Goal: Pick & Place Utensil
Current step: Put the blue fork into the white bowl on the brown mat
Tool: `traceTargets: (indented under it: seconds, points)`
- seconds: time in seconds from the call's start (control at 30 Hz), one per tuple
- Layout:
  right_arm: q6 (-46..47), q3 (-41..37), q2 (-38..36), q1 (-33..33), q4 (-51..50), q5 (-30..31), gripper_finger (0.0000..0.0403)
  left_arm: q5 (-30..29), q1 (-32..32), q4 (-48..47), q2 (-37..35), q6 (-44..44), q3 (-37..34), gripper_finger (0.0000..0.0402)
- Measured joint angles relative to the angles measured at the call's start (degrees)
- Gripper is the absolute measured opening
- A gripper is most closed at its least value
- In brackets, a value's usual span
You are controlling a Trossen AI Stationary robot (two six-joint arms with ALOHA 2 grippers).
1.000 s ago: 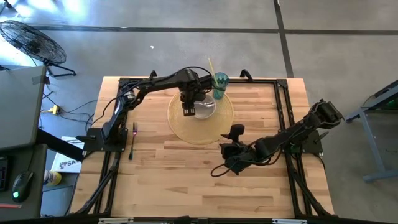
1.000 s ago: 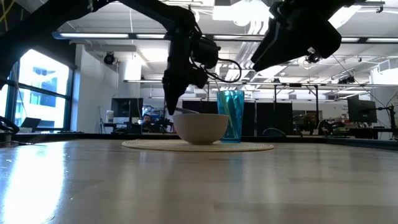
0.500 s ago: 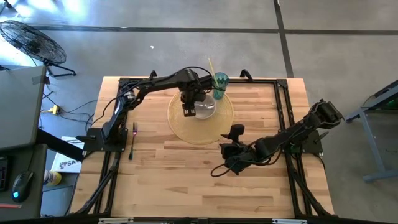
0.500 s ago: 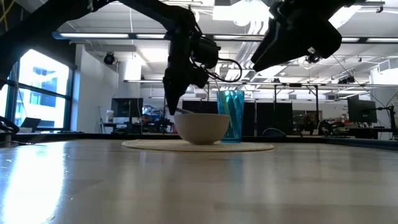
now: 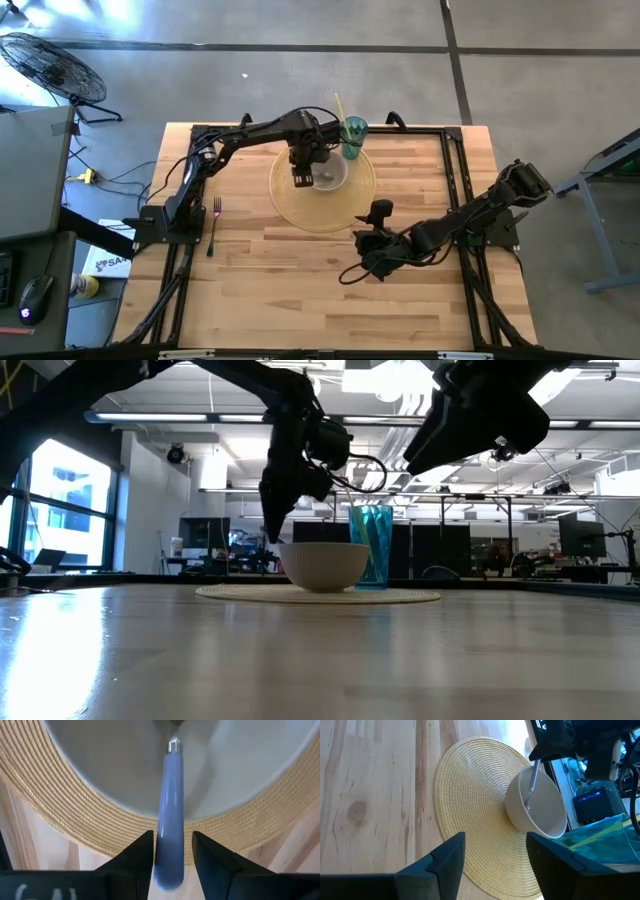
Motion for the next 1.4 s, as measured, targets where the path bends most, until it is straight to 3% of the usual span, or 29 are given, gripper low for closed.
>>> traceTargets:
  seconds: [0.33,0.53,0.63,0.8,1.03,1.23,1.4]
  points:
    - [0.07,0.00,0.00,0.00,0.15,0.00,0.0204,0.09,0.00,-5.01,-7.37,-2.59,-0.01,0.0132]
    - [1.41,0.00,0.00,0.02,0.28,-0.02,0.0204,0.09,-0.02,-10.61,-13.42,-10.75,-0.31,0.0132]
    - [2.57,0.00,0.00,0.65,0.32,0.00,0.0204,1.41,-0.11,-10.60,-18.49,-15.50,-3.93,0.0132]
    - [4.16,0.00,0.00,2.44,0.97,0.01,0.0204,3.39,-1.40,-10.03,-27.91,-22.45,-17.26,0.0131]
    - [2.46,0.00,0.00,3.29,4.73,0.27,0.0204,6.78,-5.24,-1.90,-41.06,-35.50,-43.30,0.0131]
    - [-2.56,0.00,0.00,0.91,12.17,-2.08,0.0204,9.30,-9.57,1.87,-44.73,-45.53,-58.79,0.0131]
    - [-6.91,0.00,0.00,-1.61,17.87,-6.99,0.0204,9.88,-11.04,5.15,-44.76,-48.67,-67.30,0.0131]
